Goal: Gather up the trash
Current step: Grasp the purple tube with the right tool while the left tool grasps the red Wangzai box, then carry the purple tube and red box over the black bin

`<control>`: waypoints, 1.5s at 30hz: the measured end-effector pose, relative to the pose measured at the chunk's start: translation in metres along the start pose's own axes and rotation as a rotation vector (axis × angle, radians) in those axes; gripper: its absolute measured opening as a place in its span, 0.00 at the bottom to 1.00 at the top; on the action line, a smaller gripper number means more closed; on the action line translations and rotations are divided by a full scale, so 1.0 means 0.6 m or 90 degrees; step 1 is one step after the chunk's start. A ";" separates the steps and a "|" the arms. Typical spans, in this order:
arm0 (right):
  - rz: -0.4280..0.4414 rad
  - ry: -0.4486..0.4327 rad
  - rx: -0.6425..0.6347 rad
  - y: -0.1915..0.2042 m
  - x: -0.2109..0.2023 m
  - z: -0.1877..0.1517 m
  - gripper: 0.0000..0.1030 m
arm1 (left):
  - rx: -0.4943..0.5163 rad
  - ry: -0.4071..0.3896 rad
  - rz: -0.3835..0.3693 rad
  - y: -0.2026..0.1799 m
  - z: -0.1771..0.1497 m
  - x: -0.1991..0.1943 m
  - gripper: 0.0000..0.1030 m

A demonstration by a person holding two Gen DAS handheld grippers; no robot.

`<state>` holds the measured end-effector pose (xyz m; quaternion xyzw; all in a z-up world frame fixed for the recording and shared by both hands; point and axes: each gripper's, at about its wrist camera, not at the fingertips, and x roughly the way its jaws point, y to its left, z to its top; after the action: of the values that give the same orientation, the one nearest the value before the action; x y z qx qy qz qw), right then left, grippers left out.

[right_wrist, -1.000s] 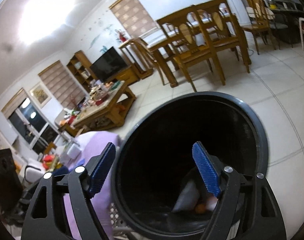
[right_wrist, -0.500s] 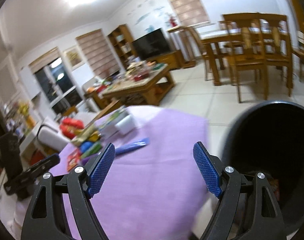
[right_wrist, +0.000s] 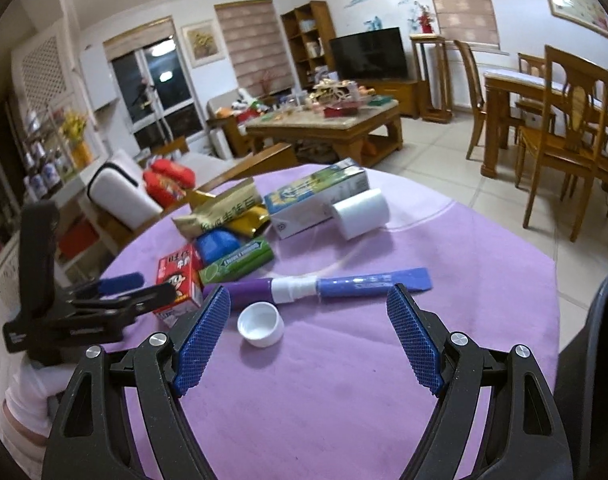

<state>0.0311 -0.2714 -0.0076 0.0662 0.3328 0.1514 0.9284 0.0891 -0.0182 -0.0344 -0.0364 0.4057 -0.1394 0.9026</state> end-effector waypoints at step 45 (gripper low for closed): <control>0.166 0.075 -0.196 0.115 0.069 0.055 0.25 | -0.040 -0.031 -0.077 0.098 -0.004 -0.034 0.47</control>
<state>0.0662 -0.1935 0.0083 -0.0427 0.3484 0.3229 0.8790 0.0874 0.0440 -0.0316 -0.0926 0.3848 -0.1798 0.9006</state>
